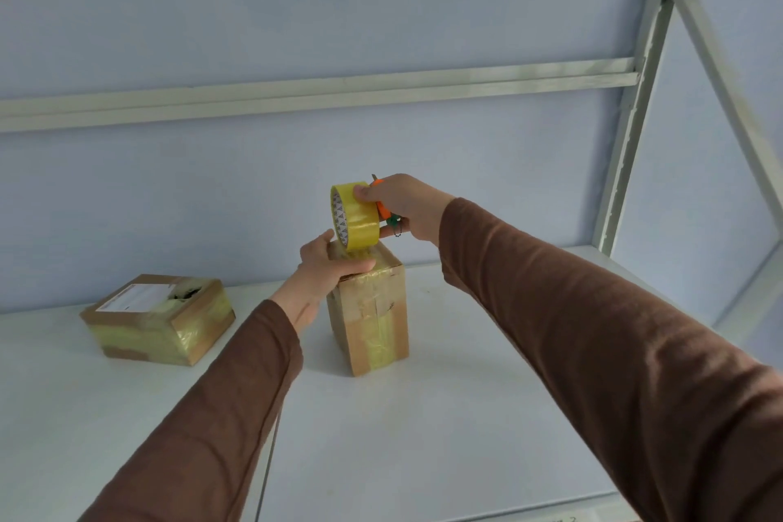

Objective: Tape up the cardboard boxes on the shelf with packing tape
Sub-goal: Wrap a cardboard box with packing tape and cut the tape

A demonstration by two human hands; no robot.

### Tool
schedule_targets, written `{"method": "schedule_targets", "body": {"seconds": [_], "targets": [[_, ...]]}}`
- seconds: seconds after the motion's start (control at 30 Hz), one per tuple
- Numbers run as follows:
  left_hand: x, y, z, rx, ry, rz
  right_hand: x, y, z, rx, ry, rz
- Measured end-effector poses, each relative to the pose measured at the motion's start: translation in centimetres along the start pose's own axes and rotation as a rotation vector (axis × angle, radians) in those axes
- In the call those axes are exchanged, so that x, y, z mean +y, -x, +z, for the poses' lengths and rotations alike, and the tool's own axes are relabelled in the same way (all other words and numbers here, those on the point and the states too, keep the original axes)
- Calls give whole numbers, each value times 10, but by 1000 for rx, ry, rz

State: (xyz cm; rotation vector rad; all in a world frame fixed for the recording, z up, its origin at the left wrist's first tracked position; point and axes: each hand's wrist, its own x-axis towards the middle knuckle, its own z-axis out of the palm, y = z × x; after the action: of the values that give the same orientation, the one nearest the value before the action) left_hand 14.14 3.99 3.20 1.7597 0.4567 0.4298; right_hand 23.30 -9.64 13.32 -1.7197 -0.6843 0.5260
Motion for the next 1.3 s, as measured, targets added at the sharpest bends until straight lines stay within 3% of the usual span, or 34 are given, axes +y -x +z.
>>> {"method": "schedule_targets", "body": {"seconds": [0.17, 0.27, 0.37, 0.5, 0.67, 0.8, 1.07, 1.2, 1.3], "targets": [[-10, 1, 16, 216, -61, 20, -12, 3, 4, 27, -66, 2], [-14, 9, 26, 231, -212, 125, -14, 10, 3, 26, -11, -12], [-10, 14, 11, 99, -416, 107, -8, 18, -2, 13, -50, -1], [2, 6, -25, -152, -995, 184, -5, 30, -9, 8, -67, -5], [-14, 7, -31, -91, -850, 340, 8, 56, 0, 16, -107, -71], [-17, 4, -27, -75, -911, 420, 30, 92, -9, 79, -108, -72], [-15, 8, -30, -125, -953, 350, 122, 128, -4, 70, -98, 132], [-11, 8, -23, -141, -1097, 581, 157, 112, 10, 100, -40, 201], [-8, 8, -22, -204, -1103, 648, 169, 103, 19, 164, 102, 194]]}}
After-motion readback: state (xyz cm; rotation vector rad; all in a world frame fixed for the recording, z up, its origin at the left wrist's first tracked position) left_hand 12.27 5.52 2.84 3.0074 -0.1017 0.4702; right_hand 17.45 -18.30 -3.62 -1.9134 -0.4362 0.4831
